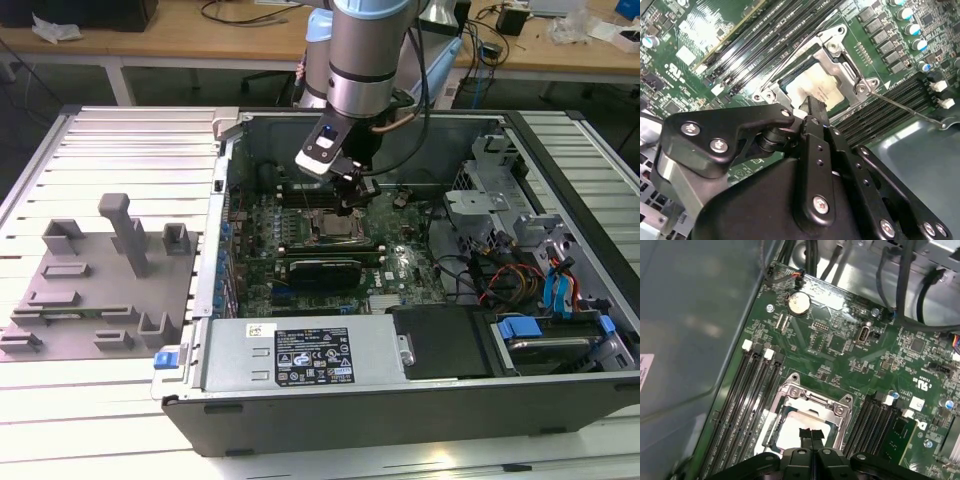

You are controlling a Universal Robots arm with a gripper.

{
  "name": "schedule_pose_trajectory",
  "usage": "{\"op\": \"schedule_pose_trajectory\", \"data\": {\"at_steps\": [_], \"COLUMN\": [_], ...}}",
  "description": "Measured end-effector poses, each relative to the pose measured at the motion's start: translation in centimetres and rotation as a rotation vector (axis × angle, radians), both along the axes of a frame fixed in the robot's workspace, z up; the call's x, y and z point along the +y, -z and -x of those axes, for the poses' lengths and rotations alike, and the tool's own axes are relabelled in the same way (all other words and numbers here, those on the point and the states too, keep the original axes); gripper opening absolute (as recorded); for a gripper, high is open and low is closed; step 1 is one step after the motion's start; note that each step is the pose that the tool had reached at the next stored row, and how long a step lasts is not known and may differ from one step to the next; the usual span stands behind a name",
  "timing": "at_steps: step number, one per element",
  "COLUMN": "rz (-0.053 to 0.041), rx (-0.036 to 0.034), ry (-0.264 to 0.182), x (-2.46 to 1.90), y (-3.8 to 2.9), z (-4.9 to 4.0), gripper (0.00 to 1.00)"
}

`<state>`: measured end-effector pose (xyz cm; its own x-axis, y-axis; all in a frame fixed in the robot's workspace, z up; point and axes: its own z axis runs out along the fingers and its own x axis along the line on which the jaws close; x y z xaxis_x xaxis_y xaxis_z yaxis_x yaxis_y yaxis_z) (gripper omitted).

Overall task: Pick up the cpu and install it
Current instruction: 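Close the cpu cover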

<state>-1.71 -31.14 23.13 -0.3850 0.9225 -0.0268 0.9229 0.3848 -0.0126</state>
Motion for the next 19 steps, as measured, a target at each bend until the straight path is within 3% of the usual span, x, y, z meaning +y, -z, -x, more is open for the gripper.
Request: {"op": "schedule_pose_trajectory", "data": {"at_steps": [5, 12, 19], "rz": [0.0000, 0.0000, 0.0000], "rx": [0.0000, 0.0000, 0.0000], "ry": [-0.049, -0.153, -0.298], "x": [0.00, 0.00, 0.00], "y": [0.00, 0.00, 0.00], "z": [0.00, 0.00, 0.00], "gripper": [0.11, 0.11, 0.11]}}
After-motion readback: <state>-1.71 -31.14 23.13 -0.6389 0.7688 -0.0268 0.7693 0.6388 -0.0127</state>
